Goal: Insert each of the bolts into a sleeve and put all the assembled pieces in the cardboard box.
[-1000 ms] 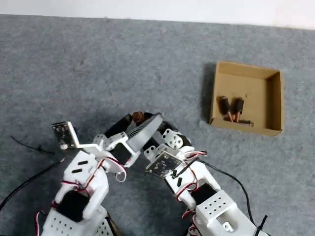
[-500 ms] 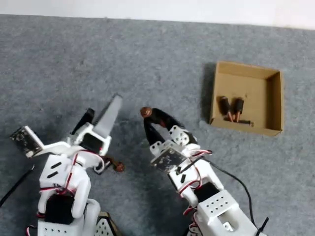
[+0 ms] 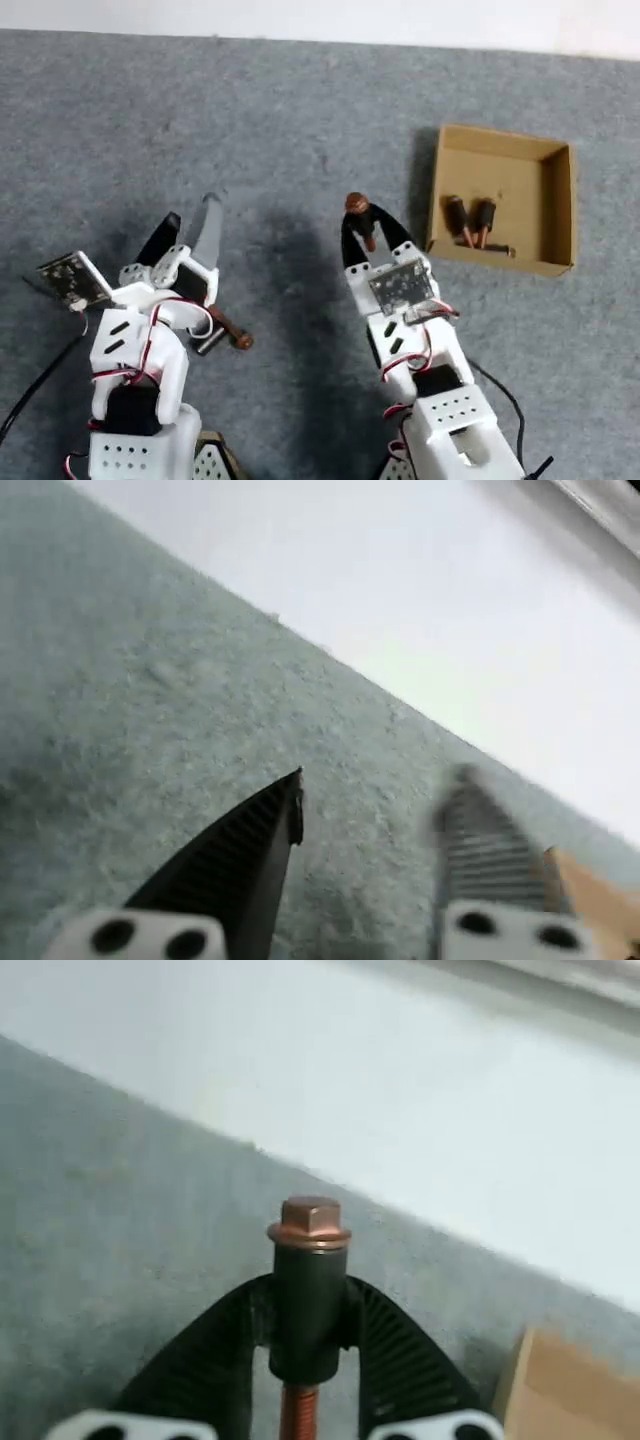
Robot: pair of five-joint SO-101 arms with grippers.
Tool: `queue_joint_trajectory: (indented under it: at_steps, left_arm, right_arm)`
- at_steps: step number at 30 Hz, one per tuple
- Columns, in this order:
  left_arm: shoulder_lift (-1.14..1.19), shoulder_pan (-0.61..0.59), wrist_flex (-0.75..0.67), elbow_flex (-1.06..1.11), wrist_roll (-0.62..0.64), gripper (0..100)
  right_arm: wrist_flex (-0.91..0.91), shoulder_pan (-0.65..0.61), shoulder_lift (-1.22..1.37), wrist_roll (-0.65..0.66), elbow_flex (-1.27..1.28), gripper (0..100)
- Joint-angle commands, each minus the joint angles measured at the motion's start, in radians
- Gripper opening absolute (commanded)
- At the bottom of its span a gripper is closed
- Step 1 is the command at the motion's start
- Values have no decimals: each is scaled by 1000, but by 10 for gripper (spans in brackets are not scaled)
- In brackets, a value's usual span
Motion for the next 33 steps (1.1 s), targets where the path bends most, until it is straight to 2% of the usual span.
queue_joint_trajectory:
  at_steps: [1,9,15,19,28,33]
  left_arm:
    - [-8,-4,-31,7,-117,38]
    - [-8,-4,-186,111,-126,45]
    - [-8,-4,-187,113,-126,46]
    - [-8,-4,-189,114,-126,47]
    - [-8,-4,-189,117,-126,48]
    - [-8,-4,-189,117,-126,48]
  right_arm:
    - [111,67,176,-89,-176,9]
    - [125,318,799,-385,-653,6]
    - [125,453,909,-582,-829,6]
    - [125,519,920,-644,-834,6]
    - [125,526,929,-652,-832,9]
    - [125,550,1086,-658,-888,10]
